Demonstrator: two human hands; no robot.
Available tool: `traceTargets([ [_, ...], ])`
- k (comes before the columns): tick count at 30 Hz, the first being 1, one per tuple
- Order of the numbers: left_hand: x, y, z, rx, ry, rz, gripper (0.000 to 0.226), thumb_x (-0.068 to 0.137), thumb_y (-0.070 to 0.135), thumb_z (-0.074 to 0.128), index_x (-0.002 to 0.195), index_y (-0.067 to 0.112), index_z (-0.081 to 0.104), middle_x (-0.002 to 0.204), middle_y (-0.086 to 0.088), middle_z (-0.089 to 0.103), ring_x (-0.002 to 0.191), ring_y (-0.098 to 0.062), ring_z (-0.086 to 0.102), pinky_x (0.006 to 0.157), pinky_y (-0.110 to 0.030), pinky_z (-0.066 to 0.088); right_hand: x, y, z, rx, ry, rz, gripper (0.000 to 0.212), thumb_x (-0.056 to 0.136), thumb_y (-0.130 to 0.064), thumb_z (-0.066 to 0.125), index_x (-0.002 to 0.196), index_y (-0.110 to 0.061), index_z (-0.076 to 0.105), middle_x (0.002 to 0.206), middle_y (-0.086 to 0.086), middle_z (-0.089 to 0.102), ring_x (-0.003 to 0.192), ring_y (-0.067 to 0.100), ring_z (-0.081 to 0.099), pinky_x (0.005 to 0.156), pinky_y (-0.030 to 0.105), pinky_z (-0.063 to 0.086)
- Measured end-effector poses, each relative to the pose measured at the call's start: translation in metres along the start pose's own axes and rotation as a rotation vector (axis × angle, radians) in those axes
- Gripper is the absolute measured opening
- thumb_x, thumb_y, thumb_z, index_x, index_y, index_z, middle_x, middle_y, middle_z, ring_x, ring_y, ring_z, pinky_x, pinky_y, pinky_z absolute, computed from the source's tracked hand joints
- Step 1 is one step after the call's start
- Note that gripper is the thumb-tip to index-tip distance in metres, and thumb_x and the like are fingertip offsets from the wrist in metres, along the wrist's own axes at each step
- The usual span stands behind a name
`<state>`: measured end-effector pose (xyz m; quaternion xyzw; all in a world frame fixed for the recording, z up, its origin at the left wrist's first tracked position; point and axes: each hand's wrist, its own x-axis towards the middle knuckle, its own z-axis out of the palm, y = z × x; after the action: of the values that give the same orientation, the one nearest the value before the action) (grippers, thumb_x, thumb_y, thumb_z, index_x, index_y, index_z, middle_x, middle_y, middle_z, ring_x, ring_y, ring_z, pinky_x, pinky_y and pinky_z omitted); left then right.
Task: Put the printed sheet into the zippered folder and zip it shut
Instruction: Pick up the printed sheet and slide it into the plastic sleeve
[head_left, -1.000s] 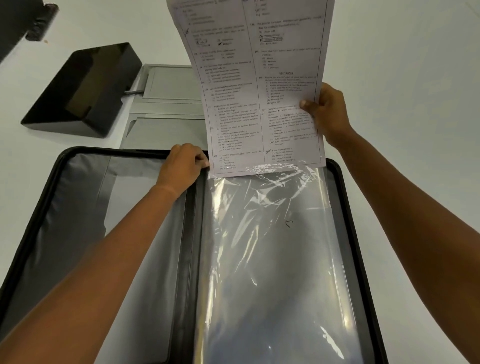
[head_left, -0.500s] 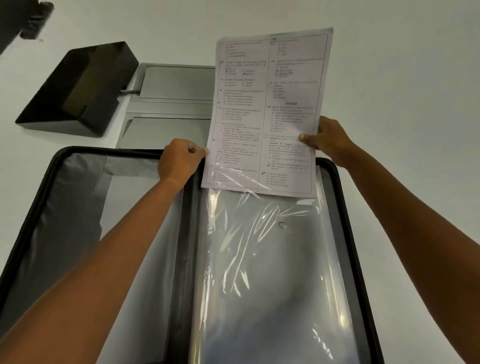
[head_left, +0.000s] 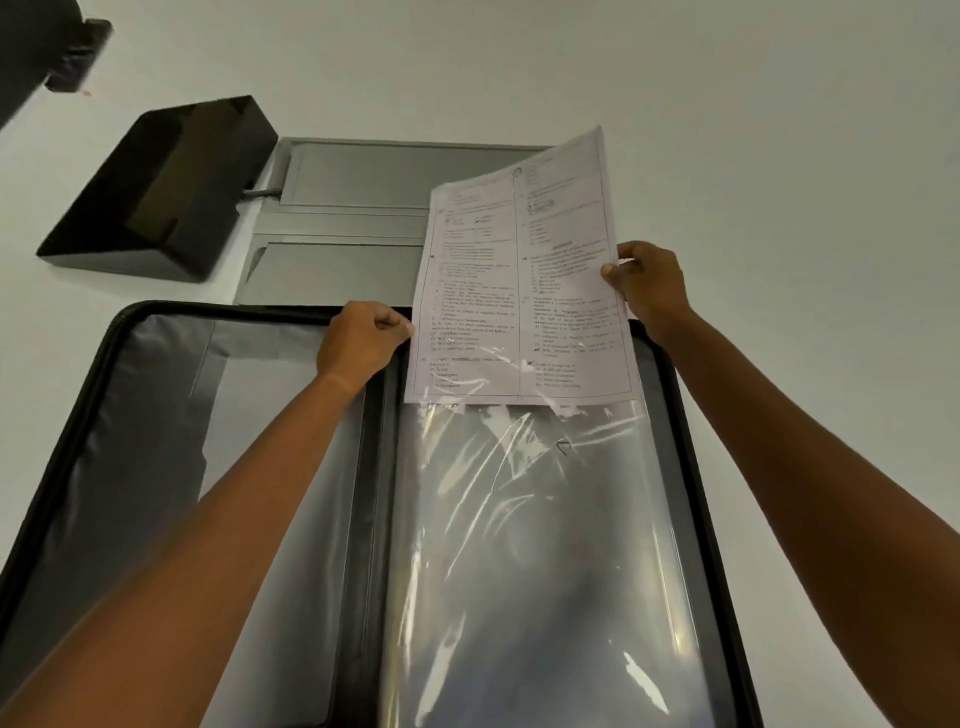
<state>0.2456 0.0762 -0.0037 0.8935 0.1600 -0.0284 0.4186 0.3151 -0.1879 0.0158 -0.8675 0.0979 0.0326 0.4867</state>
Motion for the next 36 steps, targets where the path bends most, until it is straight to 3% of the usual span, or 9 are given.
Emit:
traceTargets([
  [7,0.004,0.01,0.002,0.048,0.196,0.046,0.024,0.088,0.023,0.059,0.103,0.005,0.065,0.1,-0.014,0.069,0.083,-0.021,0.058,0.071,-0.027,0.046,-0.017,0.011,-0.001,0.065,-0.055,-0.086,0.018,0.088,-0.006,0.053,0.104,0.002,0.054,0.109,0.021,0.064,0.093,0.03,0.063,0.085,0.041,0.053],
  [9,0.008,0.014,0.002,0.048,0.176,0.052,0.027,0.089,0.022,0.059,0.107,0.003,0.065,0.104,-0.016,0.069,0.095,-0.027,0.062,0.079,-0.03,0.049,-0.023,0.016,-0.002,0.123,-0.057,-0.094,0.018,0.088,-0.004,0.052,0.104,0.003,0.054,0.107,0.02,0.063,0.088,0.025,0.063,0.082,0.034,0.055],
  [11,0.013,0.018,0.002,0.028,0.153,0.048,0.027,0.089,0.02,0.058,0.107,0.001,0.066,0.109,-0.016,0.068,0.102,-0.029,0.061,0.086,-0.032,0.049,-0.028,0.021,-0.003,0.192,-0.069,-0.094,0.016,0.088,-0.002,0.052,0.103,0.002,0.054,0.101,0.016,0.063,0.079,0.016,0.063,0.072,0.019,0.056],
  [14,0.02,0.022,0.003,-0.056,0.125,-0.005,0.026,0.09,0.017,0.057,0.105,-0.001,0.066,0.115,-0.015,0.067,0.105,-0.026,0.061,0.085,-0.027,0.045,-0.031,0.026,-0.006,0.217,-0.109,-0.102,0.01,0.087,-0.003,0.053,0.096,-0.007,0.054,0.097,0.011,0.062,0.077,0.009,0.062,0.065,0.01,0.055],
  [19,0.026,0.021,0.004,-0.162,0.133,-0.087,0.019,0.086,0.012,0.061,0.097,-0.002,0.068,0.111,-0.016,0.068,0.085,-0.015,0.055,0.079,-0.022,0.043,-0.025,0.027,-0.013,0.193,-0.141,-0.111,0.015,0.087,-0.003,0.053,0.103,-0.002,0.055,0.089,0.003,0.064,0.079,0.01,0.063,0.068,0.013,0.055],
  [22,0.027,0.021,0.003,-0.132,0.112,-0.097,0.014,0.086,0.012,0.062,0.073,0.007,0.066,0.107,-0.018,0.068,0.08,-0.015,0.054,0.079,-0.023,0.044,-0.02,0.022,-0.013,0.143,-0.113,-0.098,0.018,0.09,-0.009,0.05,0.105,-0.001,0.057,0.097,0.006,0.063,0.084,0.015,0.061,0.072,0.016,0.05],
  [27,0.023,0.014,0.0,-0.081,0.06,-0.087,0.019,0.087,0.012,0.061,0.098,-0.002,0.068,0.107,-0.016,0.068,0.084,-0.016,0.055,0.071,-0.023,0.045,-0.008,0.009,-0.005,0.117,0.0,-0.015,0.024,0.091,-0.018,0.05,0.111,-0.006,0.056,0.1,0.008,0.062,0.083,0.016,0.055,0.062,0.017,0.041],
  [32,0.017,0.006,-0.007,-0.048,0.018,-0.023,0.017,0.087,0.011,0.061,0.095,-0.003,0.068,0.091,-0.005,0.063,0.083,-0.016,0.055,0.077,-0.023,0.042,-0.012,-0.001,-0.001,0.074,-0.006,-0.07,0.02,0.089,-0.01,0.053,0.107,-0.003,0.056,0.107,0.017,0.066,0.085,0.021,0.061,0.074,0.025,0.05],
  [36,0.021,0.007,-0.008,-0.084,0.01,-0.053,0.019,0.087,0.02,0.062,0.077,0.004,0.065,0.074,-0.009,0.055,0.067,-0.016,0.049,0.06,-0.023,0.041,-0.019,0.002,-0.004,0.069,-0.021,-0.086,0.019,0.089,-0.009,0.053,0.106,-0.005,0.058,0.106,0.012,0.066,0.088,0.023,0.063,0.084,0.033,0.053],
])
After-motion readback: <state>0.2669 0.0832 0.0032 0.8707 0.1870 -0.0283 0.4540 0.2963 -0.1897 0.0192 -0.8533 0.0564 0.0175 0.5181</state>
